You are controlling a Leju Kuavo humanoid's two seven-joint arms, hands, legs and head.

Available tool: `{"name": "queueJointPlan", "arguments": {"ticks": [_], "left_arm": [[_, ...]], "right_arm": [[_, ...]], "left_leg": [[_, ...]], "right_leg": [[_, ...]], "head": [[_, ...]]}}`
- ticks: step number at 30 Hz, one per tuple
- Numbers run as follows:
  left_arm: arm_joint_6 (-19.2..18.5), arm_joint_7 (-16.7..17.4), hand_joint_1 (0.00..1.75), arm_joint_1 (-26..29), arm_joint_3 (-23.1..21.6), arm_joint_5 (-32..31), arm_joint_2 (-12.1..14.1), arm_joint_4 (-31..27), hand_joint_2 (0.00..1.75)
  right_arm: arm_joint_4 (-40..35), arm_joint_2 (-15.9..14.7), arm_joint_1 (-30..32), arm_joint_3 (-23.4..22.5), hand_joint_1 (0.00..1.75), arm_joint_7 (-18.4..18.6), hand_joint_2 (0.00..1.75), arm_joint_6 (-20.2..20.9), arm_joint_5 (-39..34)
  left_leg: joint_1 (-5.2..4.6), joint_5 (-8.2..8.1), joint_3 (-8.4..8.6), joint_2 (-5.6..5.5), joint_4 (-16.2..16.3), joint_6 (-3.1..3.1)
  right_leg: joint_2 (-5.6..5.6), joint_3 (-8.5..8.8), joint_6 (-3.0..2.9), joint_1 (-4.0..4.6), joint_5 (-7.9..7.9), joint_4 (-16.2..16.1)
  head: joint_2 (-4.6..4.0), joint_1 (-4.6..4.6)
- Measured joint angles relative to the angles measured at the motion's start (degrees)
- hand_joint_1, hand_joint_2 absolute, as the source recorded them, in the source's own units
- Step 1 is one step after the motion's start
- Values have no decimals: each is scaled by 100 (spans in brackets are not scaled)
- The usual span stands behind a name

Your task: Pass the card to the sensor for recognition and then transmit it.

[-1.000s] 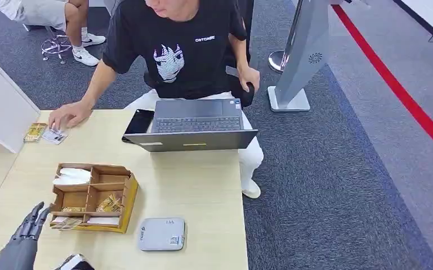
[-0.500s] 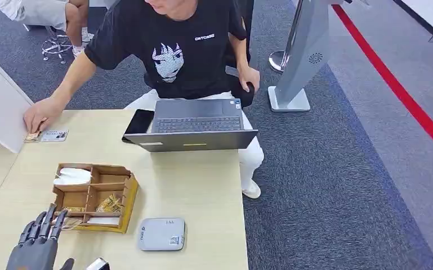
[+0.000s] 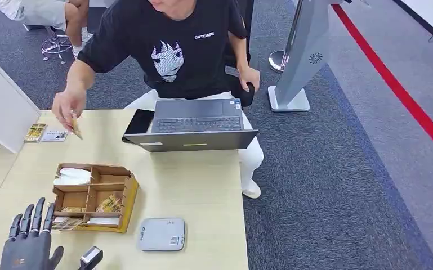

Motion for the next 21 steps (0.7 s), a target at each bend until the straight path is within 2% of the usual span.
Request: {"name": "queueJointPlan", "arguments": {"ticks": [4, 9, 14, 21], "left_arm": [[319, 151, 0, -127, -140, 0, 186, 284, 175], [930, 197, 0, -244, -170, 0, 332, 762, 175], [1003, -64, 0, -383, -162, 0, 354, 1088, 175], [1003, -107, 0, -507, -155, 0, 354, 1285, 175]], "right_arm": [[-2, 0, -1, 0, 0, 9, 175, 4, 50], [-2, 0, -4, 0, 0, 13, 175, 7, 138], [-2, 22, -14, 0, 0, 85, 175, -74, 131], [-2, 33, -14, 0, 0, 85, 175, -98, 131]], "left_leg": [[1, 0, 0, 1, 0, 0], [0, 0, -1, 1, 0, 0], [0, 0, -1, -1, 0, 0], [0, 0, 0, 0, 0, 0]], "right_leg": [[1, 1, 0, 0, 0, 0], [2, 3, 0, 0, 0, 0], [0, 1, 0, 0, 0, 0], [1, 3, 0, 0, 0, 0]], "head": [[2, 2], [2, 0], [2, 4], [2, 2]]}}
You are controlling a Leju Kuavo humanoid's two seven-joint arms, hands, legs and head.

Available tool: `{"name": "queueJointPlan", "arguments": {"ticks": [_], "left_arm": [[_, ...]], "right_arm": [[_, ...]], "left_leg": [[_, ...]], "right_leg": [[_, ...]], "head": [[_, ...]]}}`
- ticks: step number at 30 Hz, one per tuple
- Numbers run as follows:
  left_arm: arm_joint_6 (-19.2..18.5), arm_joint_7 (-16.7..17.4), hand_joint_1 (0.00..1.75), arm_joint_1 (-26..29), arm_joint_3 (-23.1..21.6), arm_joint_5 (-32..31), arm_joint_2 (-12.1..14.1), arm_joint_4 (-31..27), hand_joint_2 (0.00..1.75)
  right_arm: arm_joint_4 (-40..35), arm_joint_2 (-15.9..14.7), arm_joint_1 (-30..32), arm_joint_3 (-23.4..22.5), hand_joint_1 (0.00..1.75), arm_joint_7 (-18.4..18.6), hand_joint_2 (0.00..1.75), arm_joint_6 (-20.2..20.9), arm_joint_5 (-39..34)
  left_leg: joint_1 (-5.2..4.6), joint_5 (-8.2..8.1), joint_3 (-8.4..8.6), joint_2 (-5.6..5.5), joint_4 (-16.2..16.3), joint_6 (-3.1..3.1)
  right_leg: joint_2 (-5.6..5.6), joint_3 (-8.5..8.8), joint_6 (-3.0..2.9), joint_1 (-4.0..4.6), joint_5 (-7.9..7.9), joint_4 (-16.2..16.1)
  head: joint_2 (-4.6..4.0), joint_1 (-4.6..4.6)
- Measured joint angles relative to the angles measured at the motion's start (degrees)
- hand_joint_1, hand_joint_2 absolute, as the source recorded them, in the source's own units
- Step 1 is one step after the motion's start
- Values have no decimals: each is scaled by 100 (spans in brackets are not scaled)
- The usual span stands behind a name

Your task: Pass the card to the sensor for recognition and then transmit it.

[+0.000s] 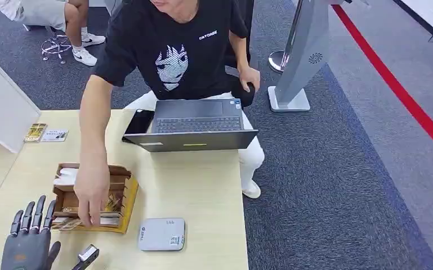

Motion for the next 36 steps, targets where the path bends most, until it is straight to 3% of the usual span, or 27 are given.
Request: {"name": "queueJointPlan", "arguments": {"ticks": [9, 24, 36], "left_arm": [[39, -247, 0, -77, 68, 0, -39, 172, 175], [221, -238, 0, -146, 70, 0, -83, 192, 175], [160, 190, 0, -182, -142, 0, 66, -76, 175]], "right_arm": [[0, 2, 0, 0, 0, -2, 175, 4, 0], [0, 2, 1, 0, 0, -4, 175, 4, 7], [0, 2, 1, 0, 0, -9, 175, 13, -2]], "left_leg": [[0, 0, 0, 0, 0, 0], [0, 0, 0, 0, 0, 0], [0, 0, 0, 0, 0, 0]], "right_leg": [[0, -1, 0, 0, 0, 0], [0, -1, 0, 0, 0, 0], [1, -2, -1, 0, 1, 0]], "head": [[0, 0], [-2, -2], [0, 2]]}}
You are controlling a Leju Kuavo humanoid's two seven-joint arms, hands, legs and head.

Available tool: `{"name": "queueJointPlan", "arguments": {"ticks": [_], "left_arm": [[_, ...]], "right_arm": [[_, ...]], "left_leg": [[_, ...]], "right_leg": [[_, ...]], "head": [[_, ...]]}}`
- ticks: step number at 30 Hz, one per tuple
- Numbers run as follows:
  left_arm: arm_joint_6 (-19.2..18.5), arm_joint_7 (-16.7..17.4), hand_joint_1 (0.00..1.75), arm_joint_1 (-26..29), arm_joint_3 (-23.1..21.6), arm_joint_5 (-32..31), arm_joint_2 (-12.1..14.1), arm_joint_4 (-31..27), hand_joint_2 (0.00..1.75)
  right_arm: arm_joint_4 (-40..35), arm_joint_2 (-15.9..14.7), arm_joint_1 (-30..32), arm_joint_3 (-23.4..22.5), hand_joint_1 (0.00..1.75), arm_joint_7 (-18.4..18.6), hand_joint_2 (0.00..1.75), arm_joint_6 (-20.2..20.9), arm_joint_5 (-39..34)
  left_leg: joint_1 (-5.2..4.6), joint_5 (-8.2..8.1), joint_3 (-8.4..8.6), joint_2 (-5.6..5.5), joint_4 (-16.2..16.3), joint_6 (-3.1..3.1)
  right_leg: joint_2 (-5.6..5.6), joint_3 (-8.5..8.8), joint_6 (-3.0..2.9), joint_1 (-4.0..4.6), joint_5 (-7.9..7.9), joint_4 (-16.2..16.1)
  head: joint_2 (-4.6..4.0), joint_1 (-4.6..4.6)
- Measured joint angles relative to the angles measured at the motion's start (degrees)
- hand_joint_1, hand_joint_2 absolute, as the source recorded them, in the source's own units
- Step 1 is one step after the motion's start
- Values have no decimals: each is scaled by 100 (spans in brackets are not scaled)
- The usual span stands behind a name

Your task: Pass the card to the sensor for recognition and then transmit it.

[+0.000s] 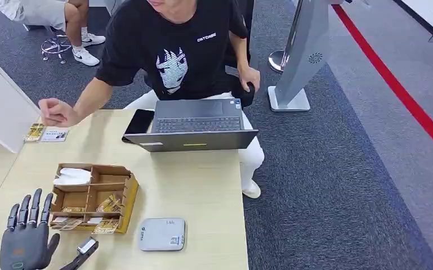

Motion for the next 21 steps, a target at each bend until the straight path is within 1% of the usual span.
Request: {"name": "queueJointPlan", "arguments": {"ticks": [6, 21], "left_arm": [[-177, 90, 0, 0, -204, -2, 83, -267, 175], [-210, 129, 0, -30, -455, -2, 162, -407, 175]], "right_arm": [[0, 0, -1, 0, 0, 0, 175, -2, -2], [0, 2, -1, 0, 0, 0, 175, -2, -2]], "left_leg": [[0, 0, 0, 0, 0, 0], [0, 0, 0, 0, 0, 0]], "right_leg": [[0, 0, 0, 0, 0, 0], [0, 0, 0, 0, 0, 0]], "head": [[0, -2], [-2, -2]]}}
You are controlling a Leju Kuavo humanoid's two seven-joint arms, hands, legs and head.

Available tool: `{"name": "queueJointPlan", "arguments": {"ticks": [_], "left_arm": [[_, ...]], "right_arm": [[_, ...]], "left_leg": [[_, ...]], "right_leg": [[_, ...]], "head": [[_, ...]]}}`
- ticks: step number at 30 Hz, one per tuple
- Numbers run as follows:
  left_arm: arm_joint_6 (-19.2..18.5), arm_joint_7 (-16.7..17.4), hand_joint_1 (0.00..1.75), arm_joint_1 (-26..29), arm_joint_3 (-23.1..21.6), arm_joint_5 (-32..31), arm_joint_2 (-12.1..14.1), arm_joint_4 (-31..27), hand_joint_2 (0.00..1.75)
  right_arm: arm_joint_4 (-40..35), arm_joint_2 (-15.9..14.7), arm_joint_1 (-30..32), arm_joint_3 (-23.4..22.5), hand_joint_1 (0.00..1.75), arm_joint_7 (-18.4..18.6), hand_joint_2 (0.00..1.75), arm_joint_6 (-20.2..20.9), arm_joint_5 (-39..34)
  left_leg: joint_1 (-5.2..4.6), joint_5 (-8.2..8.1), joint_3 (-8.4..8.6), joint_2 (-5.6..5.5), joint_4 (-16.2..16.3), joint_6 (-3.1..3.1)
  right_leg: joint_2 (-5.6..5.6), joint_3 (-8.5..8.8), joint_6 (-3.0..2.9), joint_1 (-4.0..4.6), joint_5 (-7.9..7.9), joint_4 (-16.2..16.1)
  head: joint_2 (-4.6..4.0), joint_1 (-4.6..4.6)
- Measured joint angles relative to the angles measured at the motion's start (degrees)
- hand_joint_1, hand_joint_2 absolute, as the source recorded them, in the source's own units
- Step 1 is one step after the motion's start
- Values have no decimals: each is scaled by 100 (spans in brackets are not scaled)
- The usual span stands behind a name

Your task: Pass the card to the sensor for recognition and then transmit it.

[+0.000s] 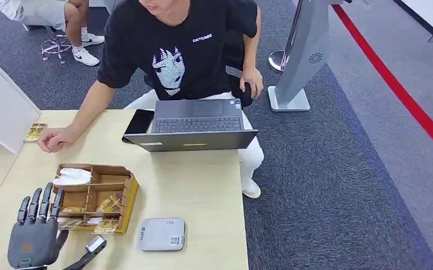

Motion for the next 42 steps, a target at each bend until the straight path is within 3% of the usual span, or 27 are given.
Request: {"name": "queueJointPlan", "arguments": {"ticks": [4, 5, 6, 15, 20, 32, 35, 42], "left_arm": [[-2, 2, 0, -1, -4, 0, 9, -2, 175], [-2, 2, 23, -1, -5, 0, 9, -4, 175], [-9, 2, 175, -1, -7, 0, 9, -4, 175], [-59, -2, 175, -1, -7, 0, 7, -13, 175], [-352, -647, 175, 55, 66, 0, -194, -46, 175], [-317, -861, 175, 241, 293, 0, -363, -135, 175], [-256, -853, 175, 343, 365, 2, -374, -342, 175], [-670, -911, 175, 294, 640, 0, -219, -1553, 175]], "right_arm": [[0, 0, 0, 0, 0, 0, 175, 0, 0], [0, 0, 0, 0, 0, 0, 175, 0, 0], [0, 0, 0, 0, 0, 0, 175, 0, 0], [0, 0, 1, 0, 0, 0, 175, 0, -7], [0, 0, 0, 0, 0, 0, 175, 9, -24], [0, -2, 6, 0, 0, -63, 175, 65, -22], [4, -2, 8, 0, 0, -76, 175, 74, -4], [11, -2, 9, 0, 0, -81, 175, 87, -4]], "left_leg": [[0, 0, 0, 0, 0, 0], [0, 0, 0, 0, 0, 0], [0, 0, 0, 0, 0, 0], [0, 0, 0, 0, 0, 0], [0, 0, -1, -1, 0, 0], [0, 0, -1, 1, 0, 0], [0, 0, -2, 0, 0, 0], [1, 1, 0, -3, 0, 0]], "right_leg": [[0, 0, 0, 0, 0, 0], [0, 0, 0, 0, 0, 0], [0, 0, 0, 0, 0, 0], [0, 0, 0, 0, 0, 0], [-1, 9, 0, 0, 0, 0], [1, 9, 0, 0, 0, 0], [0, -2, 0, 0, 0, 0], [-2, 2, -1, 1, 1, 0]], "head": [[2, 0], [2, 0], [2, 0], [2, 0], [0, -2], [2, -2], [2, -2], [2, -2]]}}
